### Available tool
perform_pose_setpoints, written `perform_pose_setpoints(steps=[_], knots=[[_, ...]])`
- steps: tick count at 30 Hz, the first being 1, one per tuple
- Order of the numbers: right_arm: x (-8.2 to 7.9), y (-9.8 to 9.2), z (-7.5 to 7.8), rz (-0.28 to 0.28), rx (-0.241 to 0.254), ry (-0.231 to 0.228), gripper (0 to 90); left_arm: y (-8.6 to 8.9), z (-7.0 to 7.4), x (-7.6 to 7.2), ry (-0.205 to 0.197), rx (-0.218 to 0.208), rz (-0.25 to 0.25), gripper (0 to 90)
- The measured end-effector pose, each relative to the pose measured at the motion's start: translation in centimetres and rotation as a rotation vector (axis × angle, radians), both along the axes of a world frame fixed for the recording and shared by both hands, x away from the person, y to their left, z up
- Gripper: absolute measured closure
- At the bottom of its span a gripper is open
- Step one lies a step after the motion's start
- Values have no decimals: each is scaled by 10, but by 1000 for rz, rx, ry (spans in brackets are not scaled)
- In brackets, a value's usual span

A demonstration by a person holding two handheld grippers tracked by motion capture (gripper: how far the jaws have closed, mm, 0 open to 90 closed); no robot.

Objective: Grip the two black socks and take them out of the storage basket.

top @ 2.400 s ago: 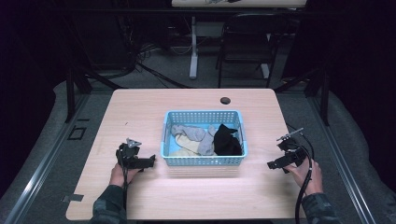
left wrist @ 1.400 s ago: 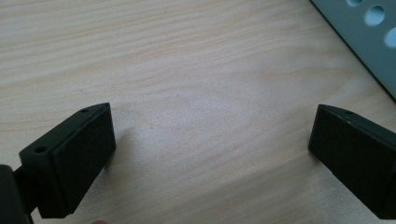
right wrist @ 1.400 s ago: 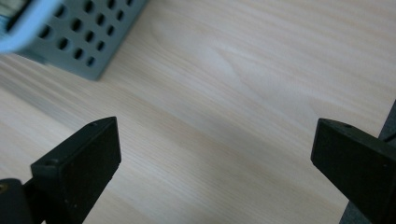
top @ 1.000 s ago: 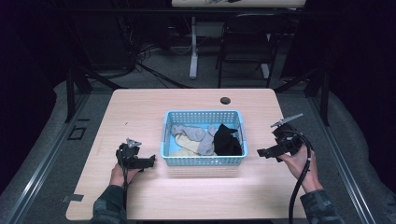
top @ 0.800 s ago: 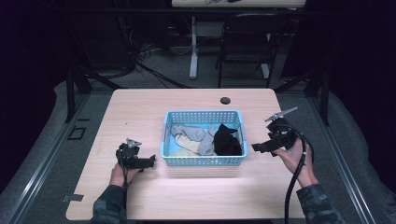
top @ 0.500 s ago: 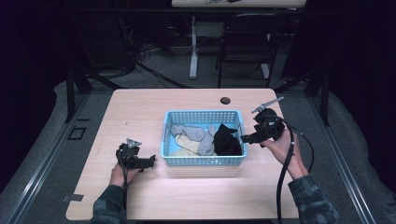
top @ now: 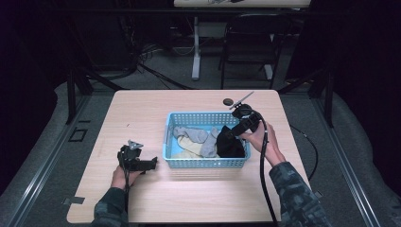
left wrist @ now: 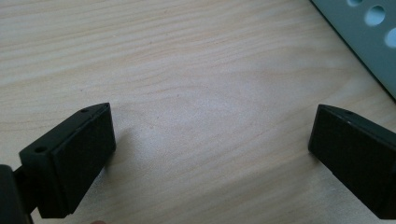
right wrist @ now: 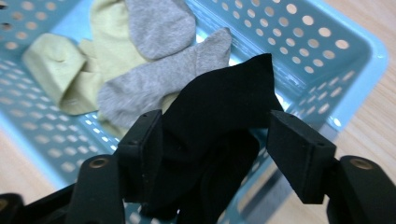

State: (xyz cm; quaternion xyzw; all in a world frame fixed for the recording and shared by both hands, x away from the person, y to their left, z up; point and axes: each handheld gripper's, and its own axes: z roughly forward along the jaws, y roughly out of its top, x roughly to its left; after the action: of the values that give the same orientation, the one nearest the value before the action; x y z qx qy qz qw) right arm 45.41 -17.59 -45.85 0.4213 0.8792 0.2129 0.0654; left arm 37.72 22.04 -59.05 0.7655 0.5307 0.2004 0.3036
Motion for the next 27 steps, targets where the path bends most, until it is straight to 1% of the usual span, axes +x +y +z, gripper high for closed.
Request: perform_pose_setpoints(steps=[1,3,4,6,7,8,9,10,11,13,14,15,16,17,18,19,21,23,27], knots=[[4,2,-4,-1,-4,-2,374,0,0,0,0,0,0,6],[10,6,-10,2,-19,12,381,0,0,0,0,0,0,6],[13,7,-13,-12,-13,14,386,0,0,0,0,0,0,6],[19,11,-19,-10,-20,38,391,0,0,0,0,0,0,6],[21,14,-21,-9,-36,38,394,0,0,0,0,0,0,6],[23,15,-24,1,-41,50,398,0,0,0,0,0,0,6],[24,17,-27,-13,-28,52,398,0,0,0,0,0,0,6],[26,18,-28,-1,-47,64,400,0,0,0,0,0,0,6],[27,19,-32,-6,-30,61,402,0,0,0,0,0,0,6],[29,20,-35,5,-59,70,413,0,0,0,0,0,-1,6],[29,22,-36,0,-51,73,423,0,0,0,0,-1,0,6],[29,24,-37,3,-60,70,430,0,0,0,0,0,-1,6],[30,24,-38,13,-69,77,456,0,0,0,0,0,-1,6],[30,26,-39,7,-65,76,473,0,0,0,0,0,-1,6],[30,26,-39,15,-89,78,489,0,0,0,0,0,-1,6],[30,27,-40,7,-78,74,520,0,0,0,0,0,-1,6],[30,28,-40,1,-88,73,581,0,0,0,0,0,-1,6],[30,28,-41,1,-92,72,663,0,0,0,0,0,-1,6],[29,28,-41,9,-102,83,763,0,0,0,0,0,-1,6]])
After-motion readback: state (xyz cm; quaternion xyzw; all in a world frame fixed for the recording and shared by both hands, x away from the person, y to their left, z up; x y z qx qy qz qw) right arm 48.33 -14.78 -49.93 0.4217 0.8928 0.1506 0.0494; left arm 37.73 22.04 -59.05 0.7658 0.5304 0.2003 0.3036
